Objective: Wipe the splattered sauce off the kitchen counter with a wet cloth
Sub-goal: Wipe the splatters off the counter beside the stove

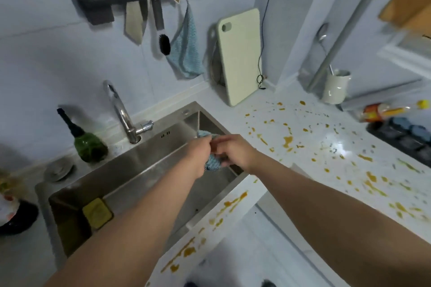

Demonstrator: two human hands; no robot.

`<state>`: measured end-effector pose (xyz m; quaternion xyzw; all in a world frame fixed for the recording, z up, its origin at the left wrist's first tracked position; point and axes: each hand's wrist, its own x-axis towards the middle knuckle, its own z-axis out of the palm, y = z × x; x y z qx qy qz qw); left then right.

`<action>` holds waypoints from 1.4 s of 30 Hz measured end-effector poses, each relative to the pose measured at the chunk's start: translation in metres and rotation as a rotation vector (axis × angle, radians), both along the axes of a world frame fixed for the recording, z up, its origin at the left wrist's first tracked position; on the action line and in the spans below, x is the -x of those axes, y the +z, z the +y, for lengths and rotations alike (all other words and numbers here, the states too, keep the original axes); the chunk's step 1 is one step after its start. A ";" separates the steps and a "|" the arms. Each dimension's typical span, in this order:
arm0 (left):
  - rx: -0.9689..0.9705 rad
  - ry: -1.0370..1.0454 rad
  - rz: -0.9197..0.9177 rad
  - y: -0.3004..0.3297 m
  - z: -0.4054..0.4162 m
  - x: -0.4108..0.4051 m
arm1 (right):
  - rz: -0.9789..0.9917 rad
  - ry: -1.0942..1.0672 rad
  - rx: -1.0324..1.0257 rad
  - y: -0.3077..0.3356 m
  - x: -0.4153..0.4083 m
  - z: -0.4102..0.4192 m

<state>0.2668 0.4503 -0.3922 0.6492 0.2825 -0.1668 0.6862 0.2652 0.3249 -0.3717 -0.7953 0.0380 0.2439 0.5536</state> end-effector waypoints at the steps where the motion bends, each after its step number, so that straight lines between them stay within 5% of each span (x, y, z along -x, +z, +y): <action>1: 0.009 -0.025 0.004 0.001 -0.016 -0.003 | 0.003 -0.123 -0.029 0.001 0.003 -0.018; 4: -0.052 -0.176 -0.027 0.014 -0.072 0.001 | -0.031 -0.343 -0.021 0.005 0.020 -0.075; 11: 0.054 -0.444 -0.020 0.023 -0.227 0.033 | -0.243 -0.311 0.002 0.016 0.103 -0.201; 17: 0.070 -0.831 0.036 0.031 -0.379 0.125 | -0.134 -0.596 -0.036 0.009 0.213 -0.342; 21: -0.095 -1.086 0.018 0.031 -0.450 0.177 | -0.148 -0.646 0.136 -0.002 0.278 -0.423; 35: -0.227 -1.333 -0.038 0.002 -0.627 0.301 | 0.035 -1.297 0.039 -0.045 0.458 -0.606; 42: -0.338 -1.431 0.009 -0.033 -0.672 0.319 | 0.233 -1.544 0.156 -0.083 0.523 -0.642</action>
